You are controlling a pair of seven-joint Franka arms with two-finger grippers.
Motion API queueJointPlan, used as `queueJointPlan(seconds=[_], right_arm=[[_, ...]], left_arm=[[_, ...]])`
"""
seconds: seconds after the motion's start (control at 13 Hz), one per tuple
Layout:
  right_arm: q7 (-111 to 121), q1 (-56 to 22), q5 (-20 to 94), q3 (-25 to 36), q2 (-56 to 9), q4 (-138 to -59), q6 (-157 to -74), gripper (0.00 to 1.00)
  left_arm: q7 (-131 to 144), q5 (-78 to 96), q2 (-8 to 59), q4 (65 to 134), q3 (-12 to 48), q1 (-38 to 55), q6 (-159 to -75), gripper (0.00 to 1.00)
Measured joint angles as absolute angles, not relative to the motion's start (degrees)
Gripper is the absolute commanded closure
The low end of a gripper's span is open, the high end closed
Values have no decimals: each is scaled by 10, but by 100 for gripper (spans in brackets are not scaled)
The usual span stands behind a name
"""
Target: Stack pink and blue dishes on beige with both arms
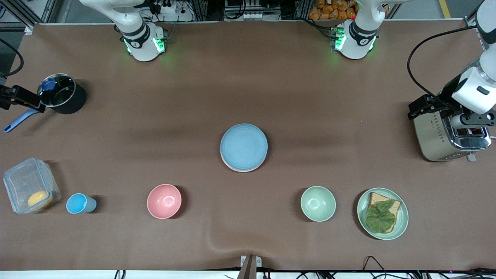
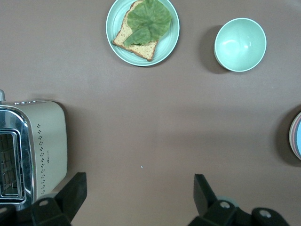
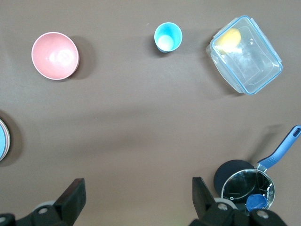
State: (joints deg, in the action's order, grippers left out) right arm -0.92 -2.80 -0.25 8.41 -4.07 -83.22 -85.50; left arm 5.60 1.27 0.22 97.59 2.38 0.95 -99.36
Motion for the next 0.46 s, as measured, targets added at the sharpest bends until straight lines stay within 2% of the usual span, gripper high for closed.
queueJointPlan(seconds=[0.46], right_arm=[[-26, -24, -2, 70, -41, -844, -851, 0]], left_arm=[[56, 13, 3, 973, 24, 12, -993, 0]])
